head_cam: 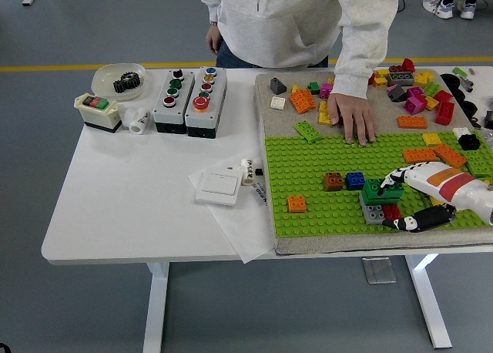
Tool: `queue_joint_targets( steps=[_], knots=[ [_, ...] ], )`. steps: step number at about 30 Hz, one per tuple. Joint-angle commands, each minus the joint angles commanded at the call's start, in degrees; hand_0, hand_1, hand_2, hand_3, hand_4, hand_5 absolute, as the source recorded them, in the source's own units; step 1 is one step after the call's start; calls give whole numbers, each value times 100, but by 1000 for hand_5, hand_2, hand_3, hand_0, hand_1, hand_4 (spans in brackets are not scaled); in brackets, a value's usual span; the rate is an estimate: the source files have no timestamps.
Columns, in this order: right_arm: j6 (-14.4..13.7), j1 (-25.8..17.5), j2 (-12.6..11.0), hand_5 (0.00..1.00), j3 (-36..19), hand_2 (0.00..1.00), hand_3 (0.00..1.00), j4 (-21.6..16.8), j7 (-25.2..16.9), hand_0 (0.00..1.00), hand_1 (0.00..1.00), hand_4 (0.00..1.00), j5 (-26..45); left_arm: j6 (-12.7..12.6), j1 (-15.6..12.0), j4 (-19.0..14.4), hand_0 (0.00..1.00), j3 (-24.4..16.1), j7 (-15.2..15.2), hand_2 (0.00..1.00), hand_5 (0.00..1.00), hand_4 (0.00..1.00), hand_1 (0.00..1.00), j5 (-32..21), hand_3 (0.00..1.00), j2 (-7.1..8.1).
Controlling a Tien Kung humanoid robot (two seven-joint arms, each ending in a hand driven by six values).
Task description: Pick up the brick,pile it on top of brick,press brick,pick up the brick,pile it on top of brick,press brick
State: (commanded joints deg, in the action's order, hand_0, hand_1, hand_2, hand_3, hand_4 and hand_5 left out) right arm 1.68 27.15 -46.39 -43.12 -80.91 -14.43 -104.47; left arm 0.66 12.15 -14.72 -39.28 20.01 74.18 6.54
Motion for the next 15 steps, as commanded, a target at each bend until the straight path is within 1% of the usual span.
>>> queue_joint_targets(
  steps=[15],
  knots=[
    [54,-38,4,564,-31,762,679,-15,41,761,727,862,-68,-5,16,-2,759,27,-4,765,596,665,757,-37,598,3]
  ],
)
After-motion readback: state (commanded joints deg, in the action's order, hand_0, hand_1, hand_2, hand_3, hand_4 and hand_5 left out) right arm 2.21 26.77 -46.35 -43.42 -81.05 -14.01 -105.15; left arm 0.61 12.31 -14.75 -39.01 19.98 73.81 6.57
